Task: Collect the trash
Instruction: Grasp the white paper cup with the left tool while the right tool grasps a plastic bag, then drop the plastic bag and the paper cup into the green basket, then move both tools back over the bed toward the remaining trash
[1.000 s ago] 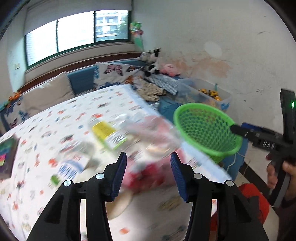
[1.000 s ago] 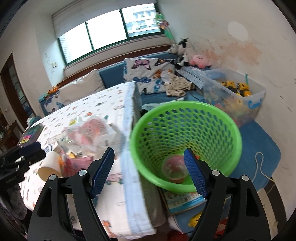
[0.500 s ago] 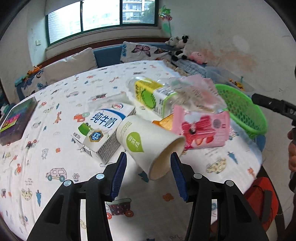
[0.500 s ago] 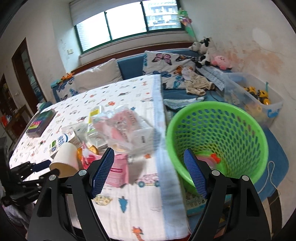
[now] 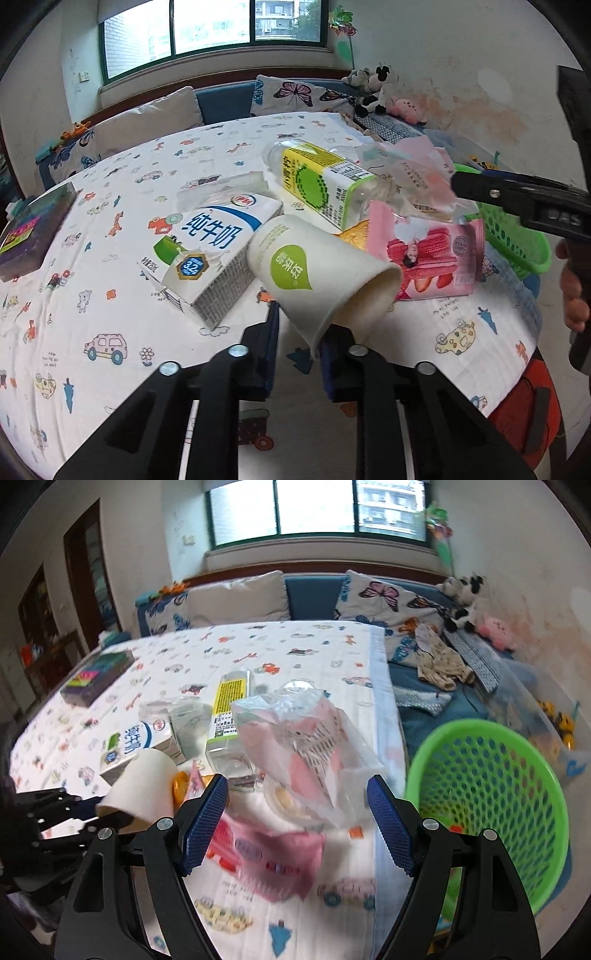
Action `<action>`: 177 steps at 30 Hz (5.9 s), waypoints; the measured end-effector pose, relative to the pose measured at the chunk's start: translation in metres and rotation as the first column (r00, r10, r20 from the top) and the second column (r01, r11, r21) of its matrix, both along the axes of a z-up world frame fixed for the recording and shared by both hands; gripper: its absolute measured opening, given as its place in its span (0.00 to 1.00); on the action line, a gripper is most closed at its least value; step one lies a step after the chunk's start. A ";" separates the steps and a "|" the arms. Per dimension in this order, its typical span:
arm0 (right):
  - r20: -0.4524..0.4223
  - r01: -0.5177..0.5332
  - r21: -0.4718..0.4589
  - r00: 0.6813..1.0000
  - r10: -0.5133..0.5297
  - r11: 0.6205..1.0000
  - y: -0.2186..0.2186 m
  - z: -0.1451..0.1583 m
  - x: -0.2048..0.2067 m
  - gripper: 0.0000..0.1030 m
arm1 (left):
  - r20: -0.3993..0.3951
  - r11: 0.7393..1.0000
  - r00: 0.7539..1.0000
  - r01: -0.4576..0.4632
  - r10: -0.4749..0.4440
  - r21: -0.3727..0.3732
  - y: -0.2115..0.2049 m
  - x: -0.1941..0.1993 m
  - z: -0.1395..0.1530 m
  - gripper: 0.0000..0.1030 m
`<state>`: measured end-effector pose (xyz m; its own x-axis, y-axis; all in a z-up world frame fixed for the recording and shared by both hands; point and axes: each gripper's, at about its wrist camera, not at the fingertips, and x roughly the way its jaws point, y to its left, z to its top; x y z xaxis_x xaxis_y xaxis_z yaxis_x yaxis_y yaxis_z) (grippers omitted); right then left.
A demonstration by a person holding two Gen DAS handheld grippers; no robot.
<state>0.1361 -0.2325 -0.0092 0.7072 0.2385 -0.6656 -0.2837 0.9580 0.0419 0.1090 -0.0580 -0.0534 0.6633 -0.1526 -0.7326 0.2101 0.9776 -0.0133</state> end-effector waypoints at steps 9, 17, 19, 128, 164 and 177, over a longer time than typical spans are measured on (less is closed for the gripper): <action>-0.052 0.007 -0.017 0.999 -0.008 1.000 0.000 -0.018 0.029 0.54 | 0.010 1.000 1.000 -0.028 0.028 -0.010 0.016 -0.002 0.007 0.04; -0.030 0.018 0.008 0.999 -0.018 1.000 -0.004 -0.008 0.026 0.24 | 0.044 0.999 0.999 -0.028 0.029 -0.023 0.024 -0.012 0.023 0.04; -0.018 0.020 0.017 1.000 -0.019 1.000 -0.005 -0.003 0.023 0.23 | 0.054 0.999 0.998 -0.028 0.030 -0.036 0.027 -0.014 0.029 0.04; 0.005 0.351 0.167 0.934 -0.357 0.921 -0.152 -0.002 -0.104 0.71 | 0.027 0.961 0.974 0.227 -0.226 -0.155 -0.100 0.039 0.057 0.40; -0.158 0.044 0.199 0.987 -0.012 0.979 -0.018 -0.059 -0.016 0.79 | 0.011 0.994 0.999 -0.049 0.050 -0.095 0.069 0.030 0.027 0.84; -0.125 0.051 0.166 0.992 -0.031 0.985 -0.012 -0.051 -0.031 0.50 | -0.018 0.999 0.999 0.035 -0.034 0.018 0.056 0.061 0.017 0.88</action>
<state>0.1055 -0.2448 -0.0602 0.6351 0.3269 -0.6999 -0.2274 0.9450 0.2351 0.1704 -0.0020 -0.0359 0.6450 -0.1618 -0.7468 0.2436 0.9699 0.0003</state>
